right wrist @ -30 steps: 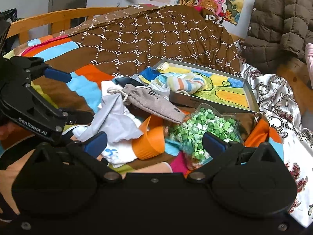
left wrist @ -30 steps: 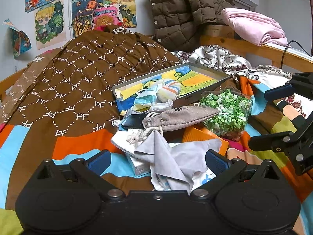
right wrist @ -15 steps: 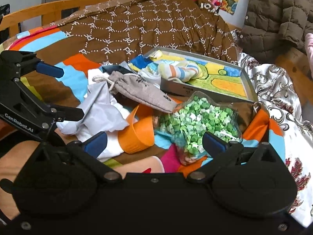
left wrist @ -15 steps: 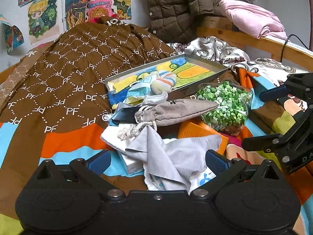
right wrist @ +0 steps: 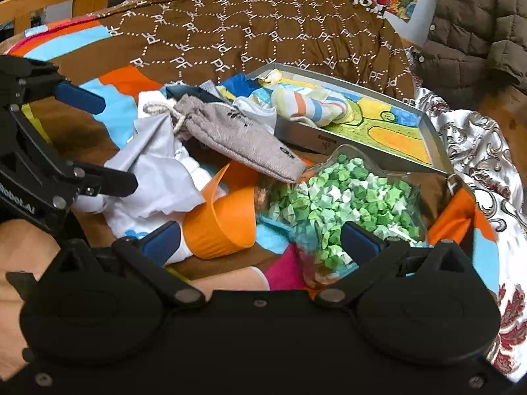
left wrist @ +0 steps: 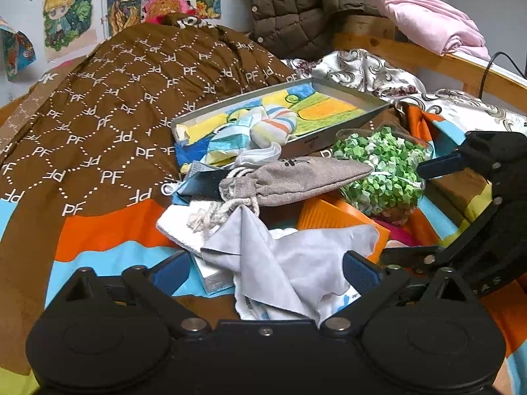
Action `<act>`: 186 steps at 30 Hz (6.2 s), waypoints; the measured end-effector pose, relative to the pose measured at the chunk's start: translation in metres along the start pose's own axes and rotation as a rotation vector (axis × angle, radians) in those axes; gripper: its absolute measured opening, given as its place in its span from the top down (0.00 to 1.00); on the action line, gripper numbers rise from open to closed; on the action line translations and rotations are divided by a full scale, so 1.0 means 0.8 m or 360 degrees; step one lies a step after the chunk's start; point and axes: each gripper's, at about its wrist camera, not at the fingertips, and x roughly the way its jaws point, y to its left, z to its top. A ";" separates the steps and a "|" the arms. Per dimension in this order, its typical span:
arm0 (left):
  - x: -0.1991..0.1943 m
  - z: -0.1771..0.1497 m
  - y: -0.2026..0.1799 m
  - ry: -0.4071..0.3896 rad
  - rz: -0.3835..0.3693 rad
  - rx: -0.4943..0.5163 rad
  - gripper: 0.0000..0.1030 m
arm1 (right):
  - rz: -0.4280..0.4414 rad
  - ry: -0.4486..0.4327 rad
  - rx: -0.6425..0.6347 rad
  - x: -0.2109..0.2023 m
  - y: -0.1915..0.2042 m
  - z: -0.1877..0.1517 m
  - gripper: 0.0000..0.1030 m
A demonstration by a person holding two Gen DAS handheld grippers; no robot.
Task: Organize soft objects
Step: 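Grasp the white cloth with the left gripper while the right grasps the orange strap, then carry the white cloth and orange strap over the tray and release them, then withdraw both tools from the tray back toward the pile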
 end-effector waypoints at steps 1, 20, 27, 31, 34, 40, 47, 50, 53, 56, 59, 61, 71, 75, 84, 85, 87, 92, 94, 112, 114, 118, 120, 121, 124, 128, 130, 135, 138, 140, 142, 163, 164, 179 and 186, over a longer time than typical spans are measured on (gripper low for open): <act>0.001 0.001 0.000 0.0011 -0.0006 0.0002 0.10 | 0.0007 0.0010 0.0005 0.003 0.000 0.000 0.05; 0.023 0.010 0.016 0.0211 -0.0101 -0.0146 0.59 | 0.0242 0.0221 0.0095 0.059 0.001 0.012 0.45; 0.021 0.012 0.016 0.0215 -0.0141 -0.0173 0.81 | 0.0344 0.0293 0.0218 0.071 -0.011 0.014 0.61; 0.018 0.014 0.017 0.0221 -0.0150 -0.0200 0.89 | 0.0330 0.0275 0.0217 0.067 -0.010 0.016 0.69; 0.018 0.017 0.021 0.0240 -0.0154 -0.0232 0.96 | 0.0325 0.0257 0.0227 0.062 -0.012 0.019 0.75; 0.014 0.017 0.024 0.0240 -0.0161 -0.0284 0.99 | 0.0293 0.0235 0.0128 0.043 0.002 0.025 0.87; -0.001 0.023 0.022 0.0212 -0.0218 -0.0253 1.00 | 0.0258 0.0189 0.0066 0.016 0.018 0.039 0.91; -0.010 0.025 0.018 0.0204 -0.0243 -0.0237 1.00 | 0.0266 0.0165 0.0064 0.000 0.018 0.044 0.93; -0.020 0.022 0.014 0.0228 -0.0288 -0.0235 1.00 | 0.0274 0.0128 0.0058 -0.022 0.015 0.046 0.95; -0.034 0.017 0.006 0.0235 -0.0349 -0.0182 1.00 | 0.0273 0.0089 0.0041 -0.049 0.014 0.042 0.96; -0.046 0.014 -0.004 0.0230 -0.0407 -0.0121 1.00 | 0.0264 0.0073 0.0018 -0.068 0.011 0.038 0.96; -0.052 0.013 -0.009 0.0223 -0.0430 -0.0090 1.00 | 0.0266 0.0081 0.0026 -0.075 0.008 0.033 0.96; -0.079 0.039 -0.022 0.0137 -0.0500 0.0065 1.00 | 0.0224 0.0043 -0.0144 -0.107 0.014 0.018 0.96; -0.084 0.078 -0.017 0.0014 -0.0520 0.0044 1.00 | 0.0161 -0.0057 -0.0219 -0.124 0.008 0.032 0.96; -0.074 0.162 -0.012 -0.0342 -0.0326 -0.0055 1.00 | -0.0042 -0.0263 -0.0158 -0.129 -0.039 0.090 0.96; -0.069 0.170 -0.011 -0.0363 -0.0309 -0.0061 1.00 | -0.0064 -0.0278 -0.0161 -0.127 -0.044 0.096 0.96; -0.061 0.182 -0.009 -0.0393 -0.0270 -0.0069 1.00 | -0.0097 -0.0293 -0.0142 -0.120 -0.055 0.108 0.96; -0.027 0.218 0.001 -0.0437 -0.0187 -0.0222 1.00 | -0.0185 -0.0284 -0.0096 -0.091 -0.079 0.132 0.96; -0.009 0.229 0.000 -0.0441 -0.0176 -0.0259 1.00 | -0.0229 -0.0265 -0.0073 -0.073 -0.091 0.142 0.96; 0.148 0.266 -0.017 -0.0347 -0.0218 -0.0484 1.00 | -0.0216 -0.0089 0.0566 0.042 -0.201 0.148 0.95; 0.163 0.264 -0.018 -0.0314 -0.0218 -0.0518 1.00 | -0.0222 -0.0062 0.0593 0.053 -0.209 0.141 0.95; 0.195 0.257 -0.019 -0.0227 -0.0218 -0.0581 1.00 | -0.0220 0.0000 0.0645 0.076 -0.222 0.126 0.95; 0.208 0.254 -0.020 -0.0186 -0.0218 -0.0604 1.00 | -0.0221 0.0027 0.0660 0.090 -0.228 0.119 0.95; 0.216 0.252 -0.022 -0.0157 -0.0215 -0.0606 1.00 | -0.0217 0.0044 0.0669 0.095 -0.228 0.116 0.95; 0.233 0.244 -0.026 -0.0073 -0.0209 -0.0592 1.00 | -0.0206 0.0088 0.0667 0.110 -0.230 0.109 0.95; 0.246 0.231 -0.031 0.0009 -0.0194 -0.0561 1.00 | -0.0201 0.0164 0.0661 0.131 -0.232 0.097 0.93; 0.250 0.227 -0.032 0.0039 -0.0196 -0.0556 1.00 | -0.0189 0.0180 0.0678 0.133 -0.232 0.094 0.91; 0.249 0.225 -0.027 0.0057 -0.0214 -0.0566 0.97 | -0.0186 0.0174 0.0713 0.131 -0.237 0.091 0.83; 0.245 0.226 -0.024 0.0058 -0.0226 -0.0586 0.84 | -0.0187 0.0161 0.0738 0.123 -0.240 0.093 0.79; 0.241 0.228 -0.022 0.0049 -0.0237 -0.0585 0.82 | -0.0188 0.0156 0.0748 0.119 -0.241 0.094 0.77; 0.236 0.229 -0.021 0.0038 -0.0248 -0.0568 0.77 | -0.0200 0.0157 0.0740 0.113 -0.240 0.095 0.76; 0.094 0.229 0.040 -0.0305 -0.0257 -0.0264 0.14 | -0.0274 -0.0192 0.0834 -0.021 -0.175 0.119 0.07; 0.084 0.229 0.044 -0.0311 -0.0267 -0.0242 0.12 | -0.0276 -0.0213 0.0847 -0.030 -0.167 0.123 0.06; -0.061 0.204 0.096 -0.0469 -0.0325 -0.0097 0.03 | -0.0561 -0.0167 0.0655 -0.192 -0.068 0.192 0.01; -0.082 0.169 0.088 -0.0514 -0.0259 -0.0141 0.03 | -0.0535 -0.0216 0.0634 -0.226 -0.032 0.179 0.01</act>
